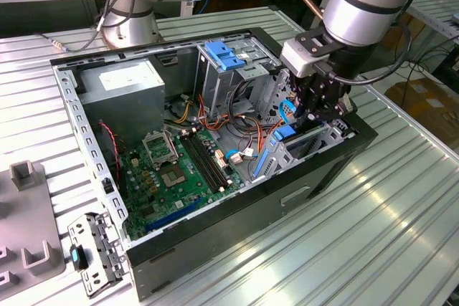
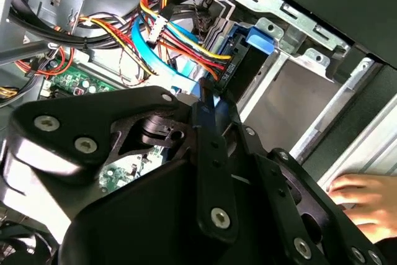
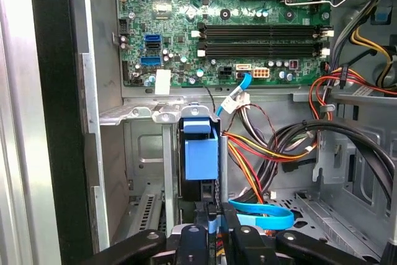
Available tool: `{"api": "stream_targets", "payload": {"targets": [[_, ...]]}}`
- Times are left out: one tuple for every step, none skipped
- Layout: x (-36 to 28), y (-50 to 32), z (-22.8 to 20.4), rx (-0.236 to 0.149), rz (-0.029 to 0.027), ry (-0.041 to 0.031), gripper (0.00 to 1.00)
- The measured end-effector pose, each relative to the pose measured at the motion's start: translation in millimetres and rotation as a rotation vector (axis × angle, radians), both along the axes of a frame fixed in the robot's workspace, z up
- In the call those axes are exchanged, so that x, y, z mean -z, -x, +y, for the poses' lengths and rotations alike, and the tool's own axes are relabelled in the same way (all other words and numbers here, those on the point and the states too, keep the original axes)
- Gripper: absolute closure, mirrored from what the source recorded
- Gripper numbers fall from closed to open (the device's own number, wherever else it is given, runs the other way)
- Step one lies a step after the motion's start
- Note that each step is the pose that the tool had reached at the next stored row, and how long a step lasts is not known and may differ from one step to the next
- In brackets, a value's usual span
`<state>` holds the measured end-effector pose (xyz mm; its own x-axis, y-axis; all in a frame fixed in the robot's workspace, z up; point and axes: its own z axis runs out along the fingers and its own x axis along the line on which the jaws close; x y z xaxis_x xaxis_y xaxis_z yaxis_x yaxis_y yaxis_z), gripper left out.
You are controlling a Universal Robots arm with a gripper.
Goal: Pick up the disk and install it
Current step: 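Insert the second disk wire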
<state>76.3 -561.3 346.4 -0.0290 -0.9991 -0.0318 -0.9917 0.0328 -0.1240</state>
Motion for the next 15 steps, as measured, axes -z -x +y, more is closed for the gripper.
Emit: {"api": "stream_targets", "payload": {"targets": [[-3.0, 0.0, 0.0, 0.0, 0.0, 0.0001, 0.76], [-6.0, 0.0, 0.0, 0.0, 0.0, 0.0002, 0.76], [-8.3, 0.0, 0.0, 0.0, 0.0, 0.0005, 0.76], [-9.1, 0.0, 0.0, 0.0, 0.0, 0.0006, 0.76], [-9.1, 0.0, 0.0, 0.0, 0.0, 0.0006, 0.76], [-9.2, 0.0, 0.0, 0.0, 0.0, 0.001, 0.78], [-9.2, 0.0, 0.0, 0.0, 0.0, 0.0012, 0.84], [-9.2, 0.0, 0.0, 0.0, 0.0, 0.0014, 0.84], [-9.2, 0.0, 0.0, 0.0, 0.0, 0.0015, 0.89], [-9.2, 0.0, 0.0, 0.0, 0.0, 0.0016, 0.89], [-9.2, 0.0, 0.0, 0.0, 0.0, 0.0018, 0.89], [-9.2, 0.0, 0.0, 0.0, 0.0, 0.002, 0.89], [-9.2, 0.0, 0.0, 0.0, 0.0, 0.0022, 0.89], [-9.2, 0.0, 0.0, 0.0, 0.0, 0.0025, 0.89], [-9.2, 0.0, 0.0, 0.0, 0.0, 0.0043, 0.89]]}}
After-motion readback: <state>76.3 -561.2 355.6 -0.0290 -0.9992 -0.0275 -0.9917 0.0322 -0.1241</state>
